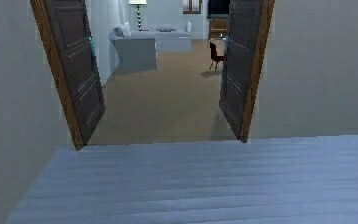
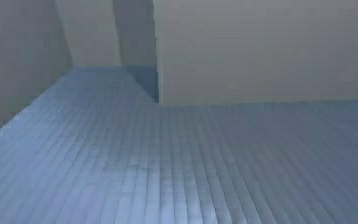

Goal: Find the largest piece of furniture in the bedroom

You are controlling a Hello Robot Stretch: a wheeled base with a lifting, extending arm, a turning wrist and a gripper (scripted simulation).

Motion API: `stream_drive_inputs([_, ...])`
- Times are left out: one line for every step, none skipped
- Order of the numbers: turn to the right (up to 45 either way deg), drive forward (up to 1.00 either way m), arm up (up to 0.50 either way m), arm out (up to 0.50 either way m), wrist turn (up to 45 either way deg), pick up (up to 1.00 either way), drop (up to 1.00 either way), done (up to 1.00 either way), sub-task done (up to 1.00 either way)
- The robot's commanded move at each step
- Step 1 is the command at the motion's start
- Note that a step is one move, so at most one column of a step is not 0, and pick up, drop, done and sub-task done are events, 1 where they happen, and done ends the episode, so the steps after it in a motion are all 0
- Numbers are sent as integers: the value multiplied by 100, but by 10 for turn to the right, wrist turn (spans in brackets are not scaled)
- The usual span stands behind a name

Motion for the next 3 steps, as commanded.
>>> stream_drive_inputs([0,100,0,0,0,0,0,0,0])
stream_drive_inputs([0,100,0,0,0,0,0,0,0])
stream_drive_inputs([0,100,0,0,0,0,0,0,0])
